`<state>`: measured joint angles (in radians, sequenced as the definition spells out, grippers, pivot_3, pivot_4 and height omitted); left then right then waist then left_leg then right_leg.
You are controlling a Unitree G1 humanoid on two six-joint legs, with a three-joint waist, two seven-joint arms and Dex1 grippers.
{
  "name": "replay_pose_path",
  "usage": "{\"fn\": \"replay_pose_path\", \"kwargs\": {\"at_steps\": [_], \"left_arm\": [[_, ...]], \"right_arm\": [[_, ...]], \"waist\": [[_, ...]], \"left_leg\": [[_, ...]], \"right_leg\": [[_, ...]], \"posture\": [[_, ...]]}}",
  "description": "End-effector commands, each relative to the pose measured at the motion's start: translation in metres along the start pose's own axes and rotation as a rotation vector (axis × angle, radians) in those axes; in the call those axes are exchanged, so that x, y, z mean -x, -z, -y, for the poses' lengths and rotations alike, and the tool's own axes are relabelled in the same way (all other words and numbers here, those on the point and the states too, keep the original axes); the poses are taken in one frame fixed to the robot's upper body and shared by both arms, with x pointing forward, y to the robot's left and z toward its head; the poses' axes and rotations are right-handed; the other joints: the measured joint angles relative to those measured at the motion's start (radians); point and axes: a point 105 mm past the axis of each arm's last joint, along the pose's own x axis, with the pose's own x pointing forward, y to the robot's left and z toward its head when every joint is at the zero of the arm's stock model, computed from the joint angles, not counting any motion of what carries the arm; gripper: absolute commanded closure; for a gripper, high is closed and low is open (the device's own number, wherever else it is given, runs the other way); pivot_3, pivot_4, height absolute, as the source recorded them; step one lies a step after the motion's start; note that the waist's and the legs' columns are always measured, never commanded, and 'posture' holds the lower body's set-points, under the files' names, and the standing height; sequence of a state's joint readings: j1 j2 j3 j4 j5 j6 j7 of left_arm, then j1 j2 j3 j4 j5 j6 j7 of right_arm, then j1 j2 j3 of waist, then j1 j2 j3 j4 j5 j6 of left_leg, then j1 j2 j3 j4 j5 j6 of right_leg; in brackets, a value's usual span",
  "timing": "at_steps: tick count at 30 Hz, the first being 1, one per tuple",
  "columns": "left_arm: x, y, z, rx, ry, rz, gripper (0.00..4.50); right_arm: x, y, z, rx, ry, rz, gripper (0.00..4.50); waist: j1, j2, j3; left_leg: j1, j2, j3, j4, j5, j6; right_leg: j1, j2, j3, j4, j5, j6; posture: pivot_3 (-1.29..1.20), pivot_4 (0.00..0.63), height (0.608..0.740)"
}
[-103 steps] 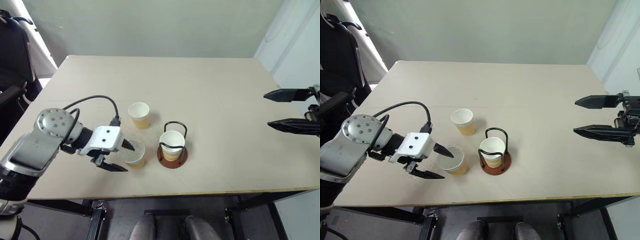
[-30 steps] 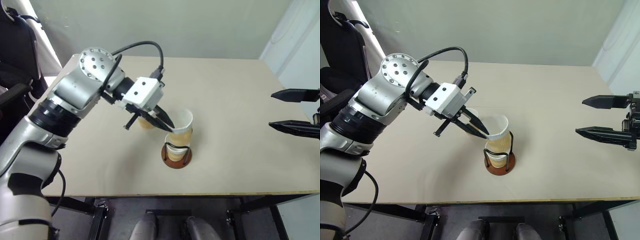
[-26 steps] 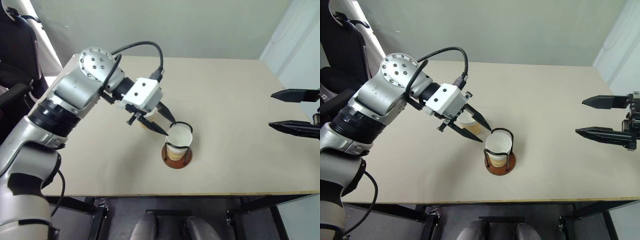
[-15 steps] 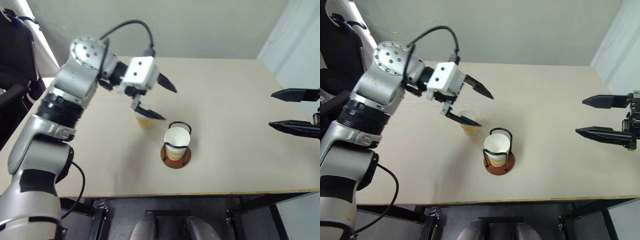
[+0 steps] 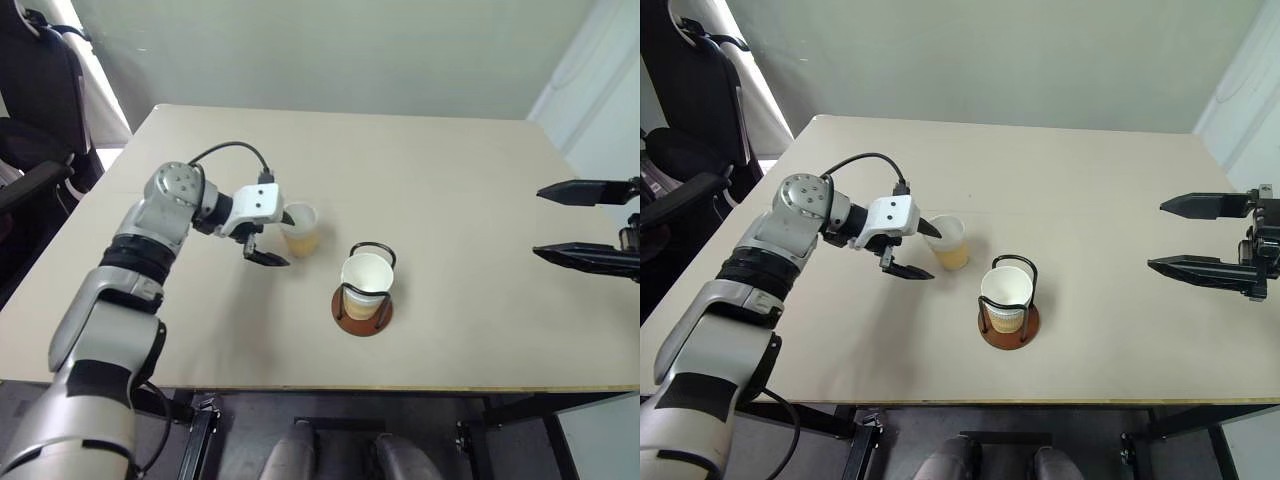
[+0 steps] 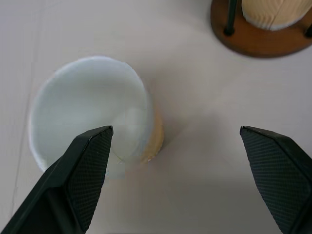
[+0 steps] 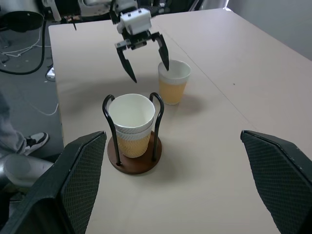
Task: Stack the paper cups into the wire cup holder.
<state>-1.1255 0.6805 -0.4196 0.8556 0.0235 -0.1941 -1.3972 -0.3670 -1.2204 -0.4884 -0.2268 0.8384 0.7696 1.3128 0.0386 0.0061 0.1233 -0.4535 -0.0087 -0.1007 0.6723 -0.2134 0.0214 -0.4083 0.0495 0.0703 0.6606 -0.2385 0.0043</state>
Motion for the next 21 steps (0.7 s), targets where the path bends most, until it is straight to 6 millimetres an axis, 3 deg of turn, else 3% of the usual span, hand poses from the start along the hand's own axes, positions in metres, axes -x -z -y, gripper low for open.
{"fn": "replay_pose_path", "kwargs": {"at_steps": [1, 10, 11, 17, 21], "left_arm": [[0.005, -0.013, -0.015, -0.053, -0.065, 0.015, 0.95], [0.012, -0.017, -0.023, -0.079, -0.100, 0.034, 4.28], [0.014, -0.020, -0.023, -0.080, -0.093, 0.046, 4.45], [0.037, -0.057, -0.022, -0.105, -0.032, 0.194, 4.45], [0.072, -0.137, -0.018, -0.214, 0.018, 0.438, 4.45]], "right_arm": [[0.005, -0.010, -0.002, 0.048, 0.017, -0.001, 0.00], [0.005, -0.011, -0.002, 0.048, 0.019, -0.010, 0.00], [0.005, -0.012, -0.001, 0.049, 0.019, -0.010, 0.00], [0.004, -0.012, 0.000, 0.056, 0.020, -0.010, 0.00], [0.005, -0.011, 0.001, 0.061, 0.025, -0.013, 0.00]], "waist": [[0.000, 0.000, 0.000], [-0.003, 0.000, 0.000], [-0.003, 0.000, 0.000], [-0.003, 0.000, 0.000], [0.000, -0.002, 0.001]], "left_leg": [[0.000, 0.000, 0.000, 0.000, 0.000, 0.000], [0.000, 0.000, 0.002, 0.000, 0.000, 0.001], [0.000, 0.000, 0.002, 0.000, 0.000, 0.001], [0.000, 0.000, 0.002, 0.000, 0.000, 0.001], [-0.002, 0.000, 0.003, 0.001, 0.000, 0.001]], "right_leg": [[0.000, 0.000, 0.000, 0.000, 0.000, 0.000], [0.000, 0.000, 0.001, 0.000, 0.000, 0.001], [0.000, 0.000, 0.001, 0.000, 0.000, 0.001], [0.000, 0.000, 0.001, 0.000, 0.000, 0.001], [-0.001, 0.000, 0.001, 0.000, 0.000, 0.002]], "posture": [[0.00, 0.150, 0.740], [0.00, 0.150, 0.740], [0.00, 0.150, 0.740], [0.00, 0.150, 0.740], [0.00, 0.150, 0.740]]}}
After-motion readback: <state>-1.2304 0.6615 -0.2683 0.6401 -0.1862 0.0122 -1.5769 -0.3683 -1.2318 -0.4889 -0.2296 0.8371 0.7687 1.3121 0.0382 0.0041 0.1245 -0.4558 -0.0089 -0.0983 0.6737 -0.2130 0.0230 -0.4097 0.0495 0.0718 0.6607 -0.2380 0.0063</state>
